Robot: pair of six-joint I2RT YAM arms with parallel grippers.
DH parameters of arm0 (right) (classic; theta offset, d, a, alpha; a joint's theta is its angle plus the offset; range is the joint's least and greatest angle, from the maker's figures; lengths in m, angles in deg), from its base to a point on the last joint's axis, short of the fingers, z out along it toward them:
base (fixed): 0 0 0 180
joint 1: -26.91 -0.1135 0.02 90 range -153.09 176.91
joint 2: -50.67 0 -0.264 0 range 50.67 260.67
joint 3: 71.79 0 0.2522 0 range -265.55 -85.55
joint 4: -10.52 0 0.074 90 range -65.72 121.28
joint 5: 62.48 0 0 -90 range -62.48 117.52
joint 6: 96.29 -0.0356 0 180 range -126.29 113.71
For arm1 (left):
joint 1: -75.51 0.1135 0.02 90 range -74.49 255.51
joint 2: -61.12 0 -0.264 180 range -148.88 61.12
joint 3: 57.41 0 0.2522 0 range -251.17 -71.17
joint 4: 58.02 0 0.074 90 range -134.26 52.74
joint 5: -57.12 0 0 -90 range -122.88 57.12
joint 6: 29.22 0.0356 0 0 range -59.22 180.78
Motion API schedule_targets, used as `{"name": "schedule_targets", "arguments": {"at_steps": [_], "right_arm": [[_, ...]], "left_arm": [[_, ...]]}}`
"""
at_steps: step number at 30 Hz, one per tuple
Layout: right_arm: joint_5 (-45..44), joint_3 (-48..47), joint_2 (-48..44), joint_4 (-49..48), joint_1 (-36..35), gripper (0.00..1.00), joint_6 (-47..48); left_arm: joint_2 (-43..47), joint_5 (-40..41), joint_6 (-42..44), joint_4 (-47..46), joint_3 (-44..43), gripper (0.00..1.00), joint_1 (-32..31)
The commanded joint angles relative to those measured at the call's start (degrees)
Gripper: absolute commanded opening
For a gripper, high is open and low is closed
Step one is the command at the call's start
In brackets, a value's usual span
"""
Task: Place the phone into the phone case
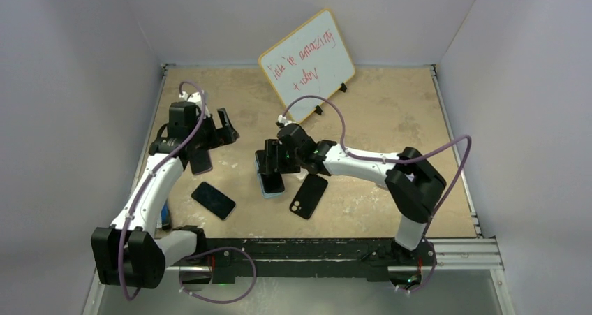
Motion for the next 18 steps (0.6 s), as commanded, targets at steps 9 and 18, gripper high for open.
{"name": "schedule_targets", "arguments": {"at_steps": [9, 18], "right_arm": [[2.97, -8.31, 7.73, -2.09, -1.2, 0.45, -2.56], [1.04, -8.47, 10.15, -0.43, -1.19, 0.49, -1.67]], "left_arm": [[-3.59, -16.26, -6.35, -5.74, 8.62, 0.83, 4.01], [-5.84, -21.58, -6.18, -8.29, 11.56, 0.75, 4.1]]}}
